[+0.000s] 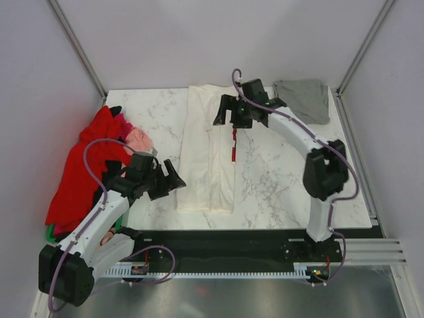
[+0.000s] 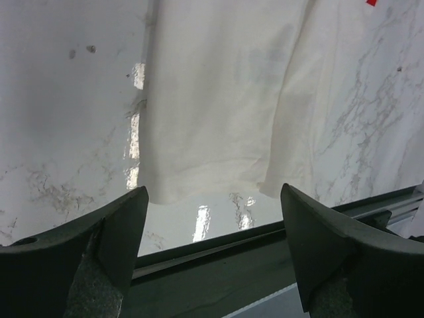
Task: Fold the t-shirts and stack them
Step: Fold the tshirt
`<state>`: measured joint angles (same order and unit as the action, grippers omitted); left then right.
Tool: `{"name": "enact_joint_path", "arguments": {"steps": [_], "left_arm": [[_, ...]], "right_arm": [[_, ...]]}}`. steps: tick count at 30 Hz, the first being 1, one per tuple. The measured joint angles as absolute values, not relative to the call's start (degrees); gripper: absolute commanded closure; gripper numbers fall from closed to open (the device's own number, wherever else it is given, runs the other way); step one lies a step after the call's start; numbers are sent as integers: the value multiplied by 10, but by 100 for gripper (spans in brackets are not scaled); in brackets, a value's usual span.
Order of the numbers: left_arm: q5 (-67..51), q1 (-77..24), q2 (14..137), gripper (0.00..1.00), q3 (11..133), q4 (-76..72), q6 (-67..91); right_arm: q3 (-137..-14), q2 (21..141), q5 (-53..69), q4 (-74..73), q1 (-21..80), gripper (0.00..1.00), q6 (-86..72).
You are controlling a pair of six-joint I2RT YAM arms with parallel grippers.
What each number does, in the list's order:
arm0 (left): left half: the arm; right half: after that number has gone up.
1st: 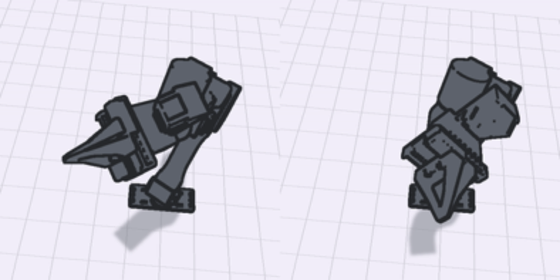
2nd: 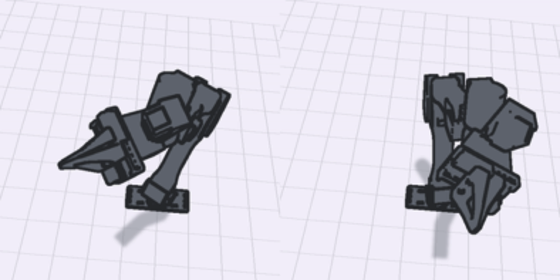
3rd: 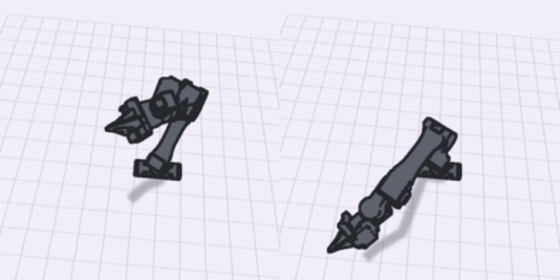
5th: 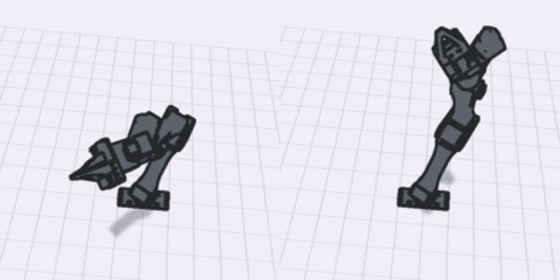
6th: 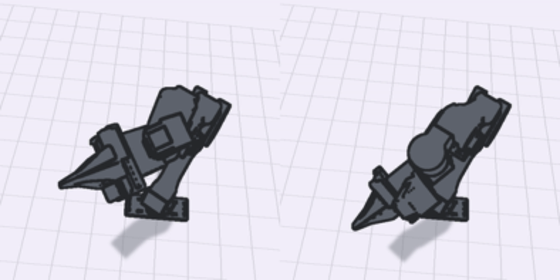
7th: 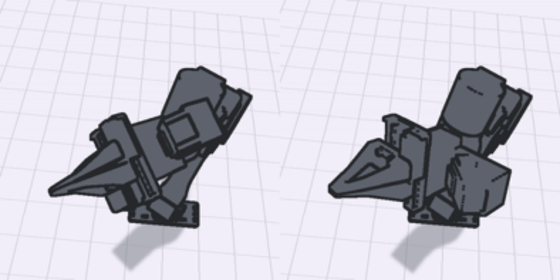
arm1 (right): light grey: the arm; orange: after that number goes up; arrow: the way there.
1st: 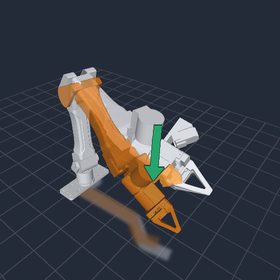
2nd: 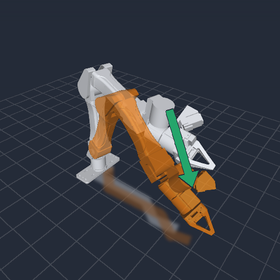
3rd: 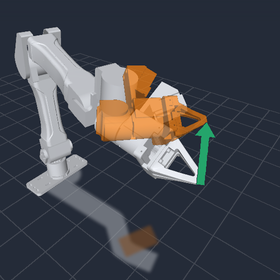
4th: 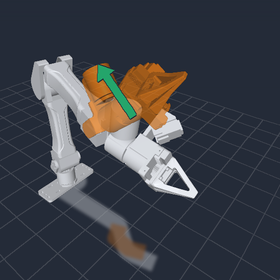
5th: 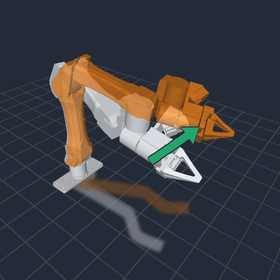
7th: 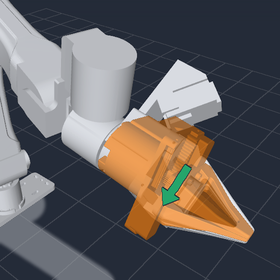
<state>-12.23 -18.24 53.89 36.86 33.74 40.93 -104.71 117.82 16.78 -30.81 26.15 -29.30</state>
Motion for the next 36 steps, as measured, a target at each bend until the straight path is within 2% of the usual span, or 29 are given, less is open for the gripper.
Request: {"name": "enact_joint_path", "arguments": {"steps": [5, 8, 13, 22, 24, 25, 26, 28, 32, 34, 36], "left_arm": [[-101, -185, 528, 20, 311, 338, 443], [-96, -191, 529, 23, 280, 325, 453], [-91, -206, 529, 26, 239, 312, 466], [-86, -220, 533, 28, 223, 289, 481], [-85, -220, 533, 29, 221, 284, 484], [-84, -220, 532, 30, 220, 282, 485], [-83, -220, 532, 32, 220, 281, 486], [-80, -220, 533, 34, 219, 279, 487], [-79, -220, 540, 45, 216, 267, 488], [-79, -220, 546, 50, 215, 260, 488], [-81, -220, 553, 61, 213, 251, 489]], "right_arm": [[-720, 888, 130, -256, 280, 16, -326], [-564, 808, 123, -241, 313, 21, -358], [-362, 781, 124, -207, 378, 26, -438], [-320, 778, 135, -82, 439, 28, -524], [-319, 786, 135, -62, 444, 32, -533], [-318, 790, 136, -53, 446, 35, -536], [-316, 795, 137, -42, 448, 43, -540], [-314, 808, 137, -24, 451, 52, -545], [-308, 830, 144, 13, 456, 69, -558], [-305, 835, 144, 22, 457, 74, -560], [-303, 837, 143, 25, 457, 83, -561]]}}
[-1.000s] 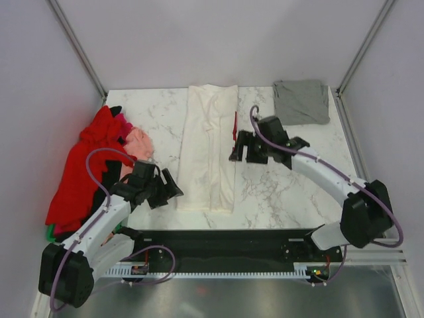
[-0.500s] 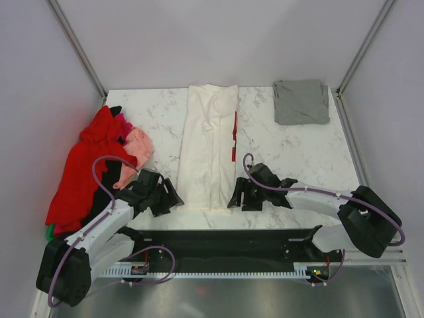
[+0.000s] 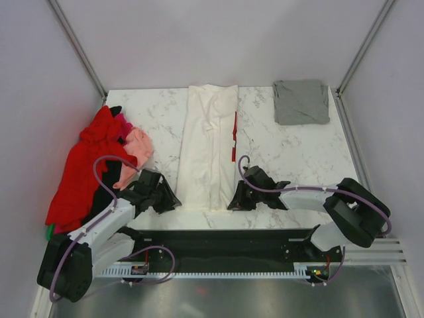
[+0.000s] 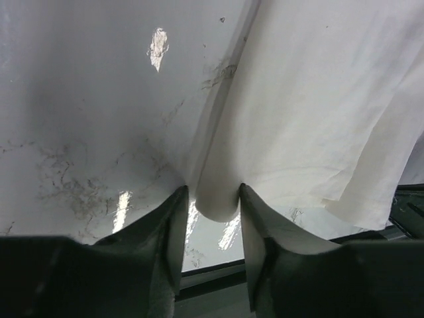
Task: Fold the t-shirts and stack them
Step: Fold the tshirt
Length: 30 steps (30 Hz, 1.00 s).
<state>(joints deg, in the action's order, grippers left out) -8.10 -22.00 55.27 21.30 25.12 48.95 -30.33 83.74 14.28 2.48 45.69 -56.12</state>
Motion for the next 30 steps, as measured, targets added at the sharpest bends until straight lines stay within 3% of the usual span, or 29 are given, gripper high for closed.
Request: {"name": "enact_joint_path", "arguments": {"steps": [2, 4, 8, 12, 22, 30], "left_arm": [[-81, -220, 559, 74, 211, 244, 490], [-81, -221, 567, 82, 210, 236, 491], [-84, -229, 574, 95, 210, 224, 492], [-84, -285, 549, 96, 210, 228, 510], [-55, -425, 446, 98, 261, 313, 593], [3, -418, 576, 98, 444, 373, 560]], "right_arm": [[-303, 841, 142, 27, 458, 93, -561], [-302, 842, 142, 27, 458, 100, -562], [-302, 839, 139, 21, 458, 100, -561], [-302, 796, 118, -36, 460, 100, -552], [-288, 555, 57, -237, 464, 100, -545], [-427, 668, 12, -327, 445, 100, -496]]}}
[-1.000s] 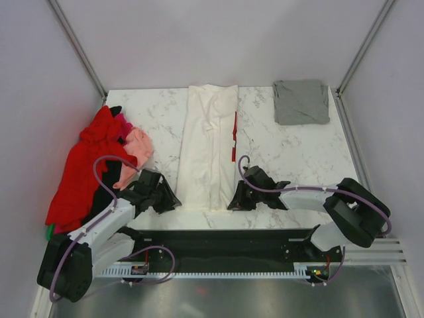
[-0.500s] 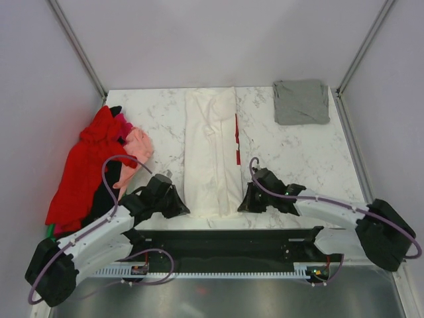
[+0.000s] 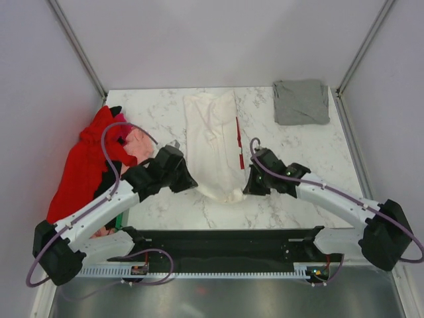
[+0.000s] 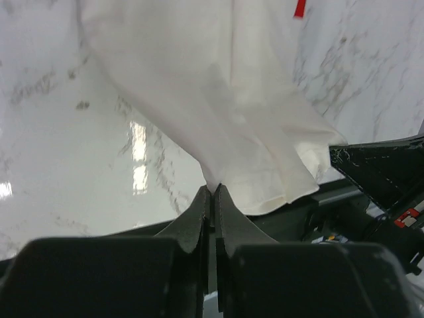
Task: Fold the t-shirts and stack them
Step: Fold the tshirt
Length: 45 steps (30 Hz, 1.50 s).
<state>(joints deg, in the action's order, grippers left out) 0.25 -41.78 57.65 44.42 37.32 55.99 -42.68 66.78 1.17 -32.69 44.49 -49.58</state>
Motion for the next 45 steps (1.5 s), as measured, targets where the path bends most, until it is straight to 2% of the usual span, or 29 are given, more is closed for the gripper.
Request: {"name": "enact_joint_path", "arguments": {"steps": [9, 15, 23, 36, 38, 39, 40, 41, 42, 43, 44, 45], "left_arm": [[20, -311, 744, 98, 677, 379, 479], [2, -247, 866, 98, 770, 376, 442], [-19, -216, 970, 98, 811, 376, 426], [-33, -179, 1058, 98, 871, 371, 414], [-36, -174, 1080, 94, 886, 371, 410], [-40, -171, 1094, 86, 898, 371, 408], [-46, -169, 1110, 72, 909, 369, 404], [-53, -166, 1126, 55, 923, 370, 400], [-59, -164, 1139, 42, 933, 368, 395], [-67, -161, 1156, 23, 948, 367, 392], [-76, -157, 1174, 17, 966, 371, 389], [-87, -153, 1194, 12, 992, 379, 388]], "right_arm": [[-704, 865, 1, -348, 317, 100, -377], [-816, 982, 18, -357, 277, 100, -324], [-928, 1108, 52, -374, 244, 100, -277], [-1037, 1217, 82, -383, 227, 100, -239], [-1053, 1234, 83, -382, 224, 100, -238], [-1062, 1243, 84, -382, 221, 99, -238], [-1071, 1254, 86, -383, 218, 90, -238], [-1083, 1267, 90, -384, 215, 75, -239], [-1094, 1278, 92, -384, 212, 40, -242], [-1107, 1293, 93, -384, 208, 26, -245], [-1127, 1310, 94, -389, 204, 16, -244], [-1147, 1323, 95, -395, 199, 13, -247]]}}
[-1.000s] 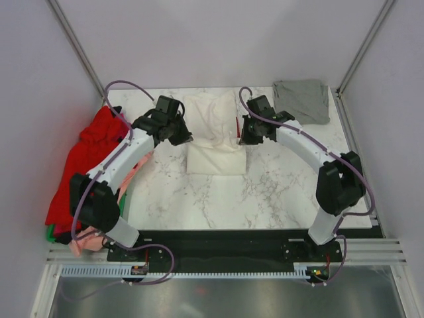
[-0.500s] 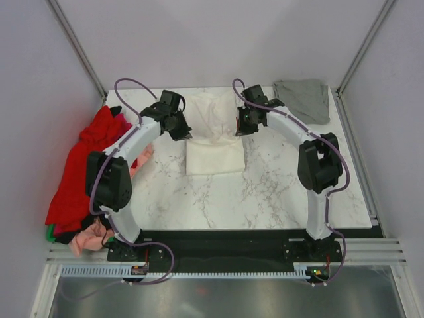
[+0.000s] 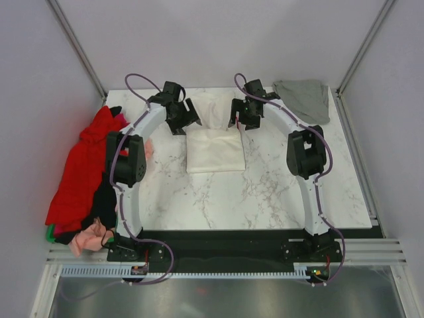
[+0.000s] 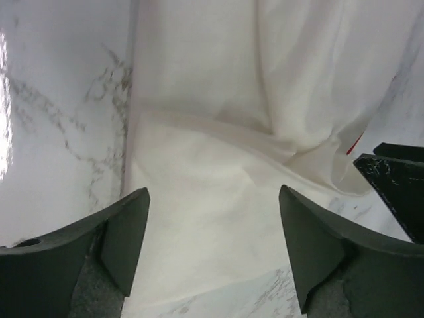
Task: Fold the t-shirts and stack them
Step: Fold the tshirt
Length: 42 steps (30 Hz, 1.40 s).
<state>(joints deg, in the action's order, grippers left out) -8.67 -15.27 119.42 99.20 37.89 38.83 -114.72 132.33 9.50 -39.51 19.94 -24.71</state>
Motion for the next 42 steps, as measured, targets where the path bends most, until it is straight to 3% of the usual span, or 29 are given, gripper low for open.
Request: {"name": "enact_joint_path", "arguments": {"steps": [4, 8, 13, 16, 22, 29, 36, 42], "left_arm": [[-111, -137, 1265, 8, 1121, 419, 387], [-110, -127, 1243, 8, 1138, 445, 380], [-107, -130, 1089, 11, 973, 423, 372], [-111, -137, 989, 13, 837, 397, 371], [-145, -146, 915, 20, 620, 336, 374], [-157, -156, 914, 23, 547, 284, 387], [-163, -159, 926, 40, 526, 222, 398], [-167, -163, 949, 43, 510, 194, 405]], "right_arm": [[-1238, 1367, 103, -413, 177, 12, -255], [-1187, 1307, 104, -394, 162, 12, -259], [-962, 1122, 105, -351, 191, 13, -264], [-825, 1030, 124, -316, 221, 20, -273], [-628, 988, 176, -251, 222, 27, -306], [-597, 1003, 190, -201, 218, 32, -322], [-597, 1034, 205, -161, 215, 45, -326], [-598, 1048, 218, -138, 208, 55, -328]]}}
